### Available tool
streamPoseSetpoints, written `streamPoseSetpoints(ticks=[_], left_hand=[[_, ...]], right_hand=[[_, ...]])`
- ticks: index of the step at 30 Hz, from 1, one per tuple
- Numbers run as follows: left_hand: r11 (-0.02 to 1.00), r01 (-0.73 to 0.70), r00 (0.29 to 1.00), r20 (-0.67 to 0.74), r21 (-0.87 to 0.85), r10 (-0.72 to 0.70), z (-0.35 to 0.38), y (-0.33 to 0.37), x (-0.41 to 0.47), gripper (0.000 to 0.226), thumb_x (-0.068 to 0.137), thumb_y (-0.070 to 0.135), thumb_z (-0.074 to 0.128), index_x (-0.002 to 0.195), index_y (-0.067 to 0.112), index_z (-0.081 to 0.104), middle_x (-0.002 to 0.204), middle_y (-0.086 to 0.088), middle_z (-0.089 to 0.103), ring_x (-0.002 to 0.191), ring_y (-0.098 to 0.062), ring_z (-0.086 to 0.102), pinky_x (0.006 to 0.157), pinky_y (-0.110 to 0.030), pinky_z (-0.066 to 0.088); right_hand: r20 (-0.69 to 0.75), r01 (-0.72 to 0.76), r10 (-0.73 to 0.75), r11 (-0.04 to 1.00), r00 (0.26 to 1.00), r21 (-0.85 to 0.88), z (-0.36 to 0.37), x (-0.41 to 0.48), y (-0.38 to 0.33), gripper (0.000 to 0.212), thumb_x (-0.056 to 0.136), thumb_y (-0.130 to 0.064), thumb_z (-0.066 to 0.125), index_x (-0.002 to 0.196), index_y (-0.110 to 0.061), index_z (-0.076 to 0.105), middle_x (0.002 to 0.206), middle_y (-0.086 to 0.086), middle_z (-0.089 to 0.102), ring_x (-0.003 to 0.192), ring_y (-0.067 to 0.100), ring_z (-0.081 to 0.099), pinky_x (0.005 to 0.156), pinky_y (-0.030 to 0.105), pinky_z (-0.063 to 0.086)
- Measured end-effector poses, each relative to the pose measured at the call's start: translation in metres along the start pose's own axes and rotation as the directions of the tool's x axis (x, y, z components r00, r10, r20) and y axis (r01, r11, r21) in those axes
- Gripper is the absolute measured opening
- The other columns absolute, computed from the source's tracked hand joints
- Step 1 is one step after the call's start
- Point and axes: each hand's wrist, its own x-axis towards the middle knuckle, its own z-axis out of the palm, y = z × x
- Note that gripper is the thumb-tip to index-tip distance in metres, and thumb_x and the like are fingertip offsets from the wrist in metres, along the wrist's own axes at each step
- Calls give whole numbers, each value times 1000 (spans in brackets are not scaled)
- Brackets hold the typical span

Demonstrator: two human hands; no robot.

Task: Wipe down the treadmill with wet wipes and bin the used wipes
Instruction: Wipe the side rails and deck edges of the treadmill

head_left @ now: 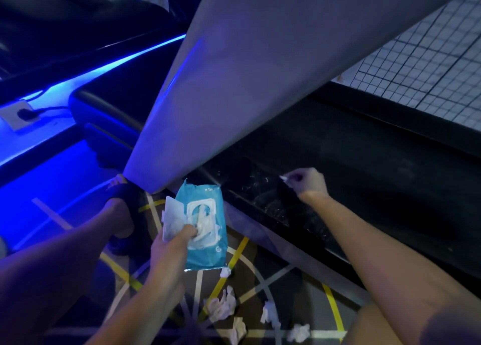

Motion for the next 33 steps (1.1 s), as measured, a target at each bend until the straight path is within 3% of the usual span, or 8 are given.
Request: streamPoseSetpoints(ticks=[4, 8, 12, 16, 19, 22, 25, 33], left_hand=[[1000, 22, 1000, 11, -7, -22, 2, 2, -4, 44, 96, 9, 70, 140, 14, 62, 106, -8, 81, 79, -22, 80, 52, -30, 59], [1000, 15, 1000, -2, -1, -15, 1, 10, -6, 37, 98, 11, 68, 135, 12, 63, 102, -11, 80, 69, -18, 79, 45, -26, 55], [1000, 25, 1000, 13, -12, -25, 0, 16, -8, 35, 98, 10, 66, 133, 11, 63, 99, -11, 81, 76, -22, 80, 60, -34, 59], [999, 31, 999, 7, -14, -31, -1, 15, -10, 30, 99, 11, 65, 129, 13, 65, 91, -7, 82, 75, -22, 80, 57, -33, 58], [999, 45, 999, -4, -7, -45, -3, 14, -8, 34, 99, 12, 66, 132, 12, 65, 94, -8, 82, 76, -23, 80, 53, -30, 58], [998, 65, 998, -4, -7, -65, -2, 13, -5, 37, 98, 12, 68, 135, 11, 64, 97, -10, 82, 76, -24, 80, 50, -29, 57], [998, 57, 998, -6, -1, -57, -1, 15, -3, 35, 97, 9, 67, 131, 10, 65, 91, -9, 82, 71, -23, 79, 49, -29, 56], [999, 33, 999, -2, -24, -33, 2, 20, 2, 38, 96, 9, 68, 134, 12, 63, 97, -11, 82, 76, -25, 80, 51, -31, 58]], right_hand=[[-26, -161, 159, 980, 987, -116, 12, 12, 25, 10, 91, -18, 73, 97, -17, 81, 103, 7, 77, 97, 24, 70, 86, 23, 52], [59, -8, 10, 1000, 998, -23, 23, 7, 2, 10, 89, -12, 75, 98, -14, 81, 104, 0, 75, 99, 13, 68, 80, 9, 42], [251, 156, -171, 985, 953, 78, 29, -14, -27, 12, 84, -13, 79, 93, -21, 82, 103, -9, 75, 97, 6, 69, 92, 14, 49], [553, 64, -222, 955, 803, 291, 7, -14, -43, 16, 86, 0, 73, 95, -10, 81, 102, 1, 78, 99, 8, 71, 93, 17, 52], [266, -48, -85, 888, 960, 458, -4, 4, -34, 12, 83, 9, 70, 92, 6, 77, 100, 14, 77, 90, 14, 72, 78, 16, 56], [12, -81, 81, 945, 997, 316, 5, 25, -14, 6, 82, -8, 78, 88, -7, 80, 93, 4, 78, 90, 14, 73, 78, 20, 54], [38, -107, 102, 982, 994, 154, 28, 28, -13, 10, 83, -18, 80, 92, -13, 81, 89, 2, 75, 88, 14, 68, 74, 15, 45], [98, 106, -126, 977, 987, 188, 54, 22, -46, 8, 87, -21, 76, 93, -17, 80, 95, -4, 74, 86, 8, 65, 66, 2, 40]])
